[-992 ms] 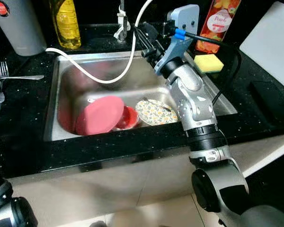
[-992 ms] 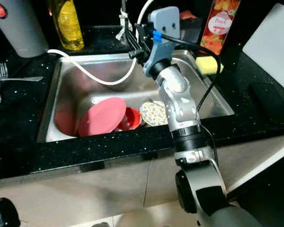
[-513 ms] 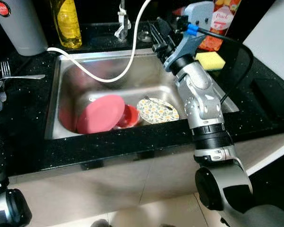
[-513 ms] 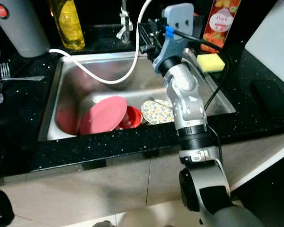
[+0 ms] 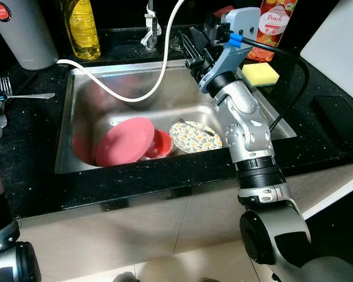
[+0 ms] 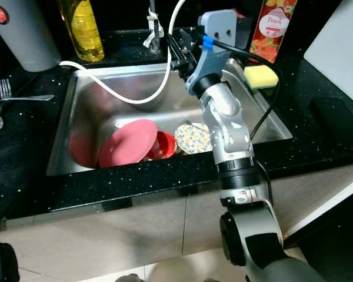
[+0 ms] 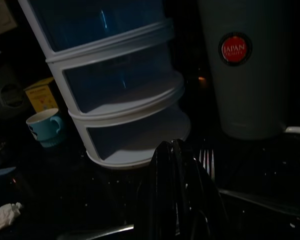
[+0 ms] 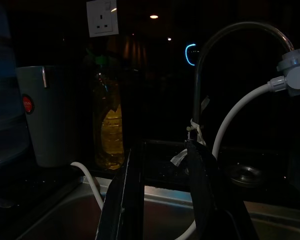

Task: Kitchen organization

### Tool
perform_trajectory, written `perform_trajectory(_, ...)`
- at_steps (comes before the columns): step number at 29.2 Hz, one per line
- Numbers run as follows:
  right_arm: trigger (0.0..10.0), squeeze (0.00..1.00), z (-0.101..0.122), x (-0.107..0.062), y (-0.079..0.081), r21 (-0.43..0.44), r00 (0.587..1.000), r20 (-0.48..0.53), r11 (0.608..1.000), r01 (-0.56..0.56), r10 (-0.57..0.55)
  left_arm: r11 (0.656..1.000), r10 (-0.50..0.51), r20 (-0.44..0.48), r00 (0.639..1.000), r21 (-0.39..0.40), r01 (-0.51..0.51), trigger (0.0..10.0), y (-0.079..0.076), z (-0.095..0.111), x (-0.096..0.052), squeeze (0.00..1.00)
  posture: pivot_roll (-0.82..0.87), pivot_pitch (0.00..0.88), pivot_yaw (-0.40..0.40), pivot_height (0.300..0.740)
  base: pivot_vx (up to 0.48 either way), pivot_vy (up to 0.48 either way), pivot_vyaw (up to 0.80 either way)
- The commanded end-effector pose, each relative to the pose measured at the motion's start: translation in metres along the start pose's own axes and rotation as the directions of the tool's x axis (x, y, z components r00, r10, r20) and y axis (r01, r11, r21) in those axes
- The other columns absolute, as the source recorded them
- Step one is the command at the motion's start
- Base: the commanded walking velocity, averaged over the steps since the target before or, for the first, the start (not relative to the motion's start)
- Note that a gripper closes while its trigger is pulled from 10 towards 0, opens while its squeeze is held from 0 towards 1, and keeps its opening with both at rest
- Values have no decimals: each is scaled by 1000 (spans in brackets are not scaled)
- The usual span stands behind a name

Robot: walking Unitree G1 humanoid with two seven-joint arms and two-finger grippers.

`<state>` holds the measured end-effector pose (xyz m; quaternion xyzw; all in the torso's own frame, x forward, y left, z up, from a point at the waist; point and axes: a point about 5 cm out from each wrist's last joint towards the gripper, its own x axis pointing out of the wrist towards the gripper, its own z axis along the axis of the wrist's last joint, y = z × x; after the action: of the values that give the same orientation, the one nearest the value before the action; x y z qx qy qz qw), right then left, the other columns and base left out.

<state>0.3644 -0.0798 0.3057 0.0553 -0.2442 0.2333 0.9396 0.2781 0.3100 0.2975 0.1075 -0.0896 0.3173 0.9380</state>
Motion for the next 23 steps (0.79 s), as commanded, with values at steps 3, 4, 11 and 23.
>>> perform_trajectory(3, 10000, 0, -1, 0, 0, 10, 1000, -7, 1000, 6, -6, 1000, -1, 29, 1000, -10, 2, 10000, -3, 4, -2, 0, 173, 38, 11, 740, 0, 100, 0)
perform_trajectory(4, 10000, 0, -1, 0, 0, 9, 1000, -8, 1000, 6, -6, 1000, -1, 30, 1000, -9, 1, 10000, -3, 4, -3, 0, 173, 38, 11, 740, 0, 307, 0)
perform_trajectory(11, 10000, 0, -1, 0, -1, 9, 1000, -12, 1000, 8, -8, 1000, 1, 39, 999, -9, -1, 10000, -4, 3, -3, 0, 171, 37, 11, 740, 0, 344, 0)
perform_trajectory(23, 10000, 0, -1, 0, -1, 8, 1000, -10, 1000, 8, -8, 1000, 10, 44, 999, -12, -9, 10000, -2, 2, -3, 0, 173, 35, 10, 740, 0, 452, 0)
